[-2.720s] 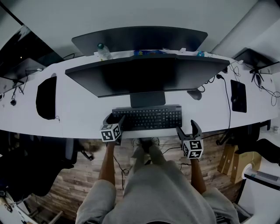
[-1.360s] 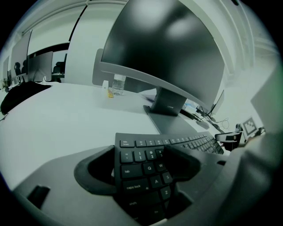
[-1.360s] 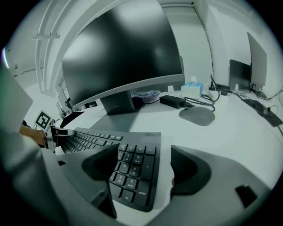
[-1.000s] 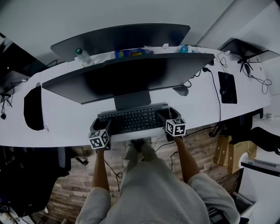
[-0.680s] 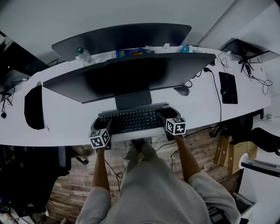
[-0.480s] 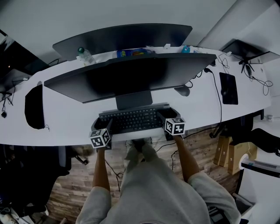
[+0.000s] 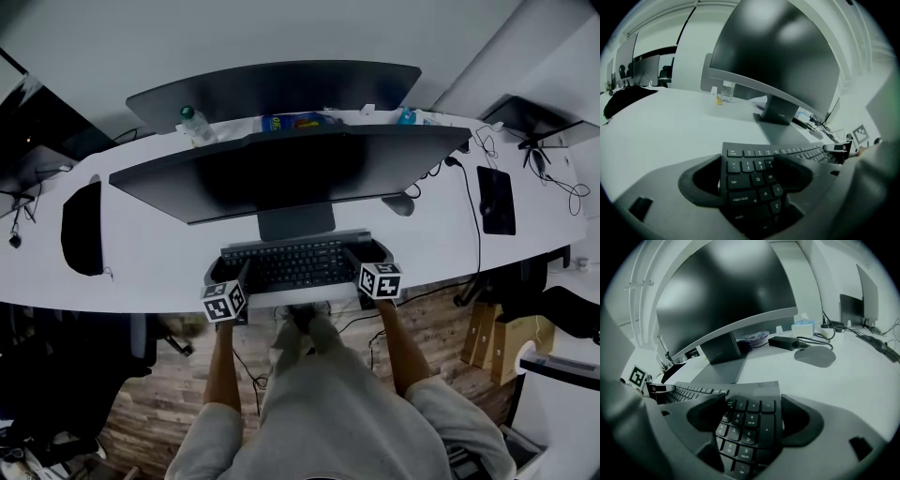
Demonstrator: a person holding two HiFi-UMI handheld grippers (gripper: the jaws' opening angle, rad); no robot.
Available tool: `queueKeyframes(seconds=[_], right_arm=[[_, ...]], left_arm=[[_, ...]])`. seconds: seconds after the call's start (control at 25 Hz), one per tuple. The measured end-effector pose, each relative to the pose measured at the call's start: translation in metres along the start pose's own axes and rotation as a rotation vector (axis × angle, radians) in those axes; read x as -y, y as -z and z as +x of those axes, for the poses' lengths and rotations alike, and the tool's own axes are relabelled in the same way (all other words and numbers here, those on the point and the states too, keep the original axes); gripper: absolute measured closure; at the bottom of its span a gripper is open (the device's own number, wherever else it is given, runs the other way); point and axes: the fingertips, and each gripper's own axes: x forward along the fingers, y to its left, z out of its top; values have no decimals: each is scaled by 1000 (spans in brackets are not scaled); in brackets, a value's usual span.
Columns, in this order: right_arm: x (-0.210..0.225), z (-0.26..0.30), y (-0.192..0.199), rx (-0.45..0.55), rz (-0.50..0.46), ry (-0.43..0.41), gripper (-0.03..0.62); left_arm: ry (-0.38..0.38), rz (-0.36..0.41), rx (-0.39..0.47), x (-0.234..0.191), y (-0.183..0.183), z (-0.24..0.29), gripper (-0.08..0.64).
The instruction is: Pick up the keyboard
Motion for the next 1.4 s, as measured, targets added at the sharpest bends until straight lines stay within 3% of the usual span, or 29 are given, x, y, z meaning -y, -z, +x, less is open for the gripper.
queueKeyframes(seconds=[0.52,1.04,1.4], right_arm=[[-6,-24,-14,62,-39,9,236],[-26,-81,-63,189,-99,8,236],[-46,-128,-111,301,-139,11,236]], left_arm=[[6,3,46,10,-7,-19,232],[23,26,162,33,-51,-70,232],[40,63,269,51,-100,-112,232]])
